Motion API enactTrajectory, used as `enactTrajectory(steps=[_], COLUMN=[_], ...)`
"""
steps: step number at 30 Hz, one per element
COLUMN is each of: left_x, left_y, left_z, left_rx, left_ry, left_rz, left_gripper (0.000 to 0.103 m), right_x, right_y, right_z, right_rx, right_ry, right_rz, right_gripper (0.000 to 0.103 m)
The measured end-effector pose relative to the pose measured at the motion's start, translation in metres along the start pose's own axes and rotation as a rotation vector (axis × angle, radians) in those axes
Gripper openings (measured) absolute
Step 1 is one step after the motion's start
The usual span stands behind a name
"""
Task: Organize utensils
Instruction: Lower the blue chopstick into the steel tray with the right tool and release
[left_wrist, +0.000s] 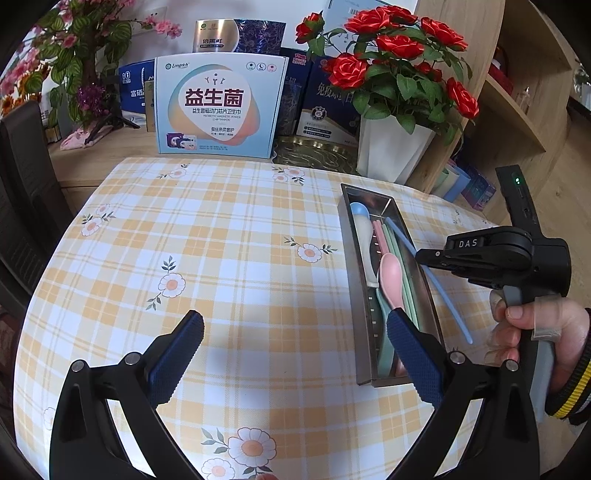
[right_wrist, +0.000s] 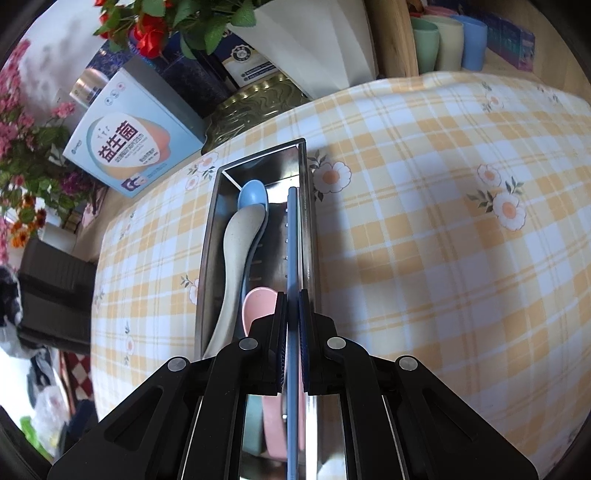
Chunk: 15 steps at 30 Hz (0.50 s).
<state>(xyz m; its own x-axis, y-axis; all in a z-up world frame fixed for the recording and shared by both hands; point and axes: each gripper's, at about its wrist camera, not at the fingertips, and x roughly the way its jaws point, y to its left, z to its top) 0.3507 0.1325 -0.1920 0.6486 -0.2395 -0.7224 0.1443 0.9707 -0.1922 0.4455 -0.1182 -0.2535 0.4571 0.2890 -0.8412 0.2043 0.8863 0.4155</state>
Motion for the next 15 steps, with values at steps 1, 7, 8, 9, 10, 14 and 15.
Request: enactTrajectory(steps=[1,7,8,9,10,14,15], left_x=[0.000,0.003,0.003,0.004,0.004,0.005,0.005], left_y=[0.000,-0.003,-0.004,-0.004,-0.005,-0.009,-0.010], left_z=[0.000,0.000,0.000,0.000,0.000,0.001,0.001], left_rx=[-0.002,0.000,0.001,0.001,0.002,0.005,0.008], left_ry=[0.000,0.007,0.007,0.008,0.009,0.011,0.011], left_rz=[-0.002,-0.009,-0.010,-0.011,-0.012,-0.017,-0.019], left_gripper=[0.097,0.097,0.097,0.097,0.097,0.097,0.097], right_x=[0.002,0.006,0.006,0.007,0.007,0.009,0.010], right_y=[-0.001,-0.001,-0.001,-0.002,-0.002,-0.003,-0.003], right_z=[-0.001,-0.001,-0.001,0.000,0.001,0.005,0.006], right_rx=[0.015,0.023,0.027,0.031,0.035,0.049,0.056], right_ry=[0.007,0.011,0.011,0.011,0.010,0.003,0.001], right_rz=[0.005,0.006,0.007,0.009,0.011,0.021,0.021], right_gripper=[0.006,0.006,0.006,0.006,0.006,0.006,0.006])
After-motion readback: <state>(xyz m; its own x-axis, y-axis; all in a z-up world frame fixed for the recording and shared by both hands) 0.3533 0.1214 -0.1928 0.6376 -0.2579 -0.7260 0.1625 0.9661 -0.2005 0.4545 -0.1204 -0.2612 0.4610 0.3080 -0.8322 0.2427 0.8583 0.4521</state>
